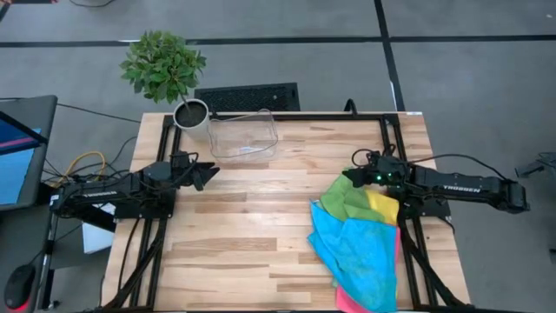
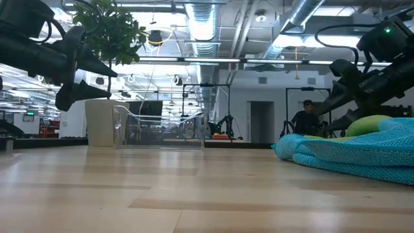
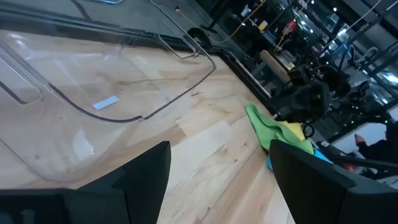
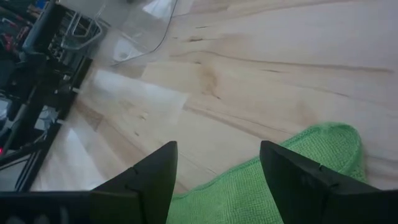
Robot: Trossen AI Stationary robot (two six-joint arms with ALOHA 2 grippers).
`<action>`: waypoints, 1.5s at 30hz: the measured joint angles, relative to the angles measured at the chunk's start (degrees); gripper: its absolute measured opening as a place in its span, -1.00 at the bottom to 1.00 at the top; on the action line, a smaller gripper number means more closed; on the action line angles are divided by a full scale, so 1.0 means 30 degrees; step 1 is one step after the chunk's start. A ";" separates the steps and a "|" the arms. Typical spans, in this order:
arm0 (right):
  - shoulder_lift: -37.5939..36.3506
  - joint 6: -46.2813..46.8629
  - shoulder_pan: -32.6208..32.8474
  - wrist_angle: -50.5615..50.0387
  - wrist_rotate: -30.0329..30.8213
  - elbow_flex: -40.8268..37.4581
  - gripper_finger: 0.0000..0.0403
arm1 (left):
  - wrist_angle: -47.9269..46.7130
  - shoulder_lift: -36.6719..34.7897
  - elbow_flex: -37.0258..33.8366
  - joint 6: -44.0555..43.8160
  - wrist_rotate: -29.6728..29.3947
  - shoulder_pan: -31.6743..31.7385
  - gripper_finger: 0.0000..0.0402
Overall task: Fold microfiber towels
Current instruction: Fold the blue microfiber cloth
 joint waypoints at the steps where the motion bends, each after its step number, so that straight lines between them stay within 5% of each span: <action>1: -0.0001 -0.0434 -0.0012 0.0148 0.0052 0.0000 0.27 | 0.0028 -0.0003 0.0000 0.0037 0.0011 0.0000 0.32; 4: 0.0005 -0.0988 -0.0171 0.2525 -0.0286 0.0000 0.27 | 0.0416 0.0009 -0.0007 -0.0756 0.1219 0.0007 0.32; 10: -0.0032 -0.2617 0.0465 0.9340 -0.5946 0.2164 0.27 | 0.6637 0.0229 -0.0007 -0.3325 0.5966 -0.0272 0.32; 14: 0.0107 -0.4286 0.1779 0.7144 -0.6561 0.5104 0.27 | 1.1034 0.1561 0.0664 -0.2621 0.7147 -0.1683 0.32; 18: 0.0730 -0.5935 0.3403 0.2774 -0.5841 0.8124 0.27 | 0.9184 0.5002 0.3422 0.1257 0.5537 -0.4185 0.32; 25: 0.2545 -0.6492 0.6799 -0.3468 -0.2993 1.1376 0.27 | 0.4768 1.5092 1.0043 0.8432 0.3422 -0.8137 0.32; 31: 0.3948 -0.3503 0.9888 -0.6915 -0.1473 1.1693 0.27 | -0.1355 2.3196 1.6086 1.1408 -0.0591 -0.9463 0.32; 36: 0.5559 -0.1328 1.2707 -0.7687 0.0798 1.1693 0.27 | -0.1691 2.7996 1.9373 1.3370 -0.0193 -0.9930 0.32; 41: 0.7408 0.4392 1.6383 -1.0467 0.0446 1.1720 0.27 | -0.1836 2.9495 2.0999 1.3692 0.0142 -1.0069 0.32; 45: 0.8974 1.1444 1.9398 -1.5807 0.0159 1.2066 0.27 | -0.1647 2.9344 2.1318 1.3785 -0.0199 -0.9858 0.32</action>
